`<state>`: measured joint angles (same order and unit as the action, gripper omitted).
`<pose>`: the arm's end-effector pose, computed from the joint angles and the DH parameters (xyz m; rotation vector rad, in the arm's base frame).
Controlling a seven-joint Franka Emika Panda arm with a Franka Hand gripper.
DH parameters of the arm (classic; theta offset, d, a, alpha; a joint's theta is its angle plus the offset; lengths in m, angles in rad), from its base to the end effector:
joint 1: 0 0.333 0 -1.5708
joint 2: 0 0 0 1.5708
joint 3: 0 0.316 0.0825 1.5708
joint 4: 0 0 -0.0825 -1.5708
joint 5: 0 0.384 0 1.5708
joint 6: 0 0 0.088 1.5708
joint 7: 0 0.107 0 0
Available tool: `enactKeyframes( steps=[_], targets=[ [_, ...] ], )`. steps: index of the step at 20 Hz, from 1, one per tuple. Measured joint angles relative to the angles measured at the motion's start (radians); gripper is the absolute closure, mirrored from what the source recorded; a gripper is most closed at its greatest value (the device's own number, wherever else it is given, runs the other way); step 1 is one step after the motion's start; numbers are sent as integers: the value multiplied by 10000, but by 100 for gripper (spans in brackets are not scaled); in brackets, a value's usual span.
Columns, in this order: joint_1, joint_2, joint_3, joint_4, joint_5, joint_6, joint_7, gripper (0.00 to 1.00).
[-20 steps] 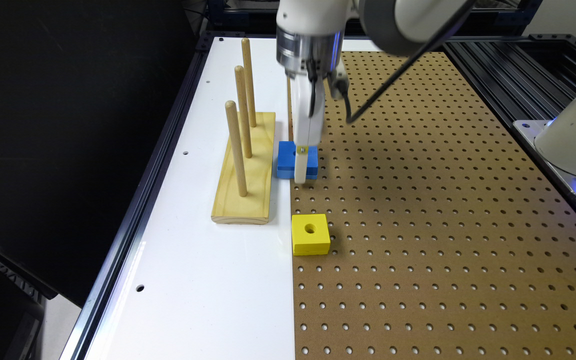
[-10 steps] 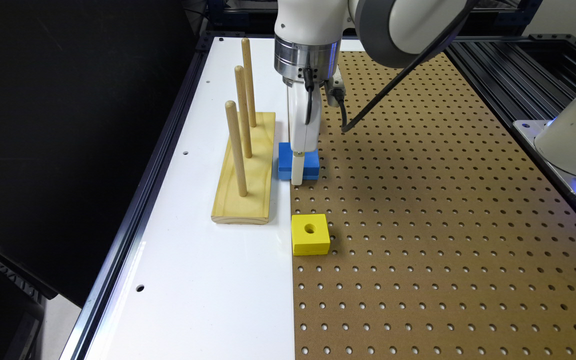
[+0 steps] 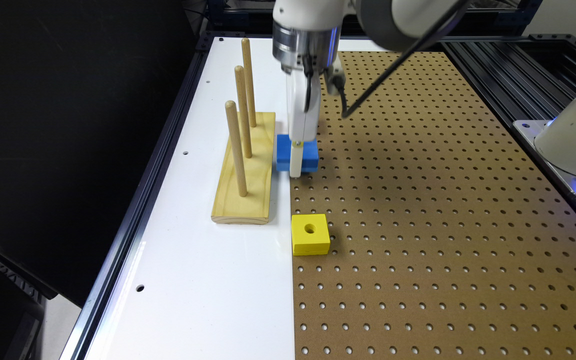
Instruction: Pick up blue block.
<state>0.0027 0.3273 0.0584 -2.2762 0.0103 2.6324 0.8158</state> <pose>0.5374 0.0332 0.2141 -2.8817 1.1627 -0.0256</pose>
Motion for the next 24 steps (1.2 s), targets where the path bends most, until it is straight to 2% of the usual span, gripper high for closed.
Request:
enactKeyframes(
  steps=[8, 13, 18, 24],
  targets=[
    [0, -972, 0, -9, 1, -997, 5, 100],
    [0, -1203, 1, 2, 1, -1169, 7, 100],
    [0, -2128, 1, -1, 4, -2086, 14, 100],
    [0, -2308, 2, 2, 4, -2236, 18, 100]
  ],
)
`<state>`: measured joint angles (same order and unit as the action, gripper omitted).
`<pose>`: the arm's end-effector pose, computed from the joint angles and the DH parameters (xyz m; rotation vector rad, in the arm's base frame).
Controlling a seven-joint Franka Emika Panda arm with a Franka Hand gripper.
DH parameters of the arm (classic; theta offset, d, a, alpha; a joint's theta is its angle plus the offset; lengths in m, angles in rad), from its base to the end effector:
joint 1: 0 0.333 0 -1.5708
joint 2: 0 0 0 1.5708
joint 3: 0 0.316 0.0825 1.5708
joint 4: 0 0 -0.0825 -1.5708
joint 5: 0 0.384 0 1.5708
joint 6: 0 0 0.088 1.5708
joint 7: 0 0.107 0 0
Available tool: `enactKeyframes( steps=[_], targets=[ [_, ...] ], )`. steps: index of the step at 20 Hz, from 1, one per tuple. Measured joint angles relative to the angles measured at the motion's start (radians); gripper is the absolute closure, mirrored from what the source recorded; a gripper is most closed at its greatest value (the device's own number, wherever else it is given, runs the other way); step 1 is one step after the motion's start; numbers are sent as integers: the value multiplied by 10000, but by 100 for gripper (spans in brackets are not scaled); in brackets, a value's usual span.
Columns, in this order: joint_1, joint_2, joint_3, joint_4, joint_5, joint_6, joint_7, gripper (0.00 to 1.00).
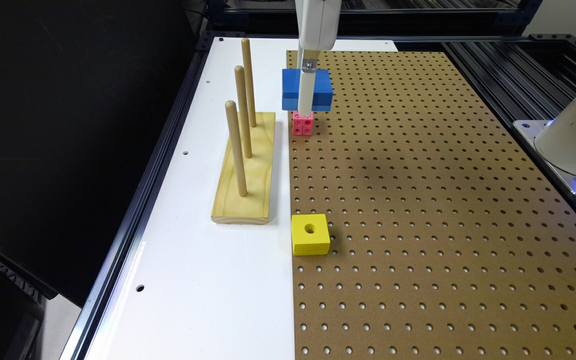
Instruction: Pick up blue block.
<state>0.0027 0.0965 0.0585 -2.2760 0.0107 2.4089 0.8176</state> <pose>0.5298 0.0325 0.3174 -2.8892 1.1617 -0.0429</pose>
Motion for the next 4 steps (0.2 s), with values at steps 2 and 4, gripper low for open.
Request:
enactKeyframes(
  steps=[2, 4],
  targets=[
    [0, -114, 0, 11, 0, -48, 1, 100],
    [0, -343, 0, 13, 0, -251, 2, 100]
  ],
)
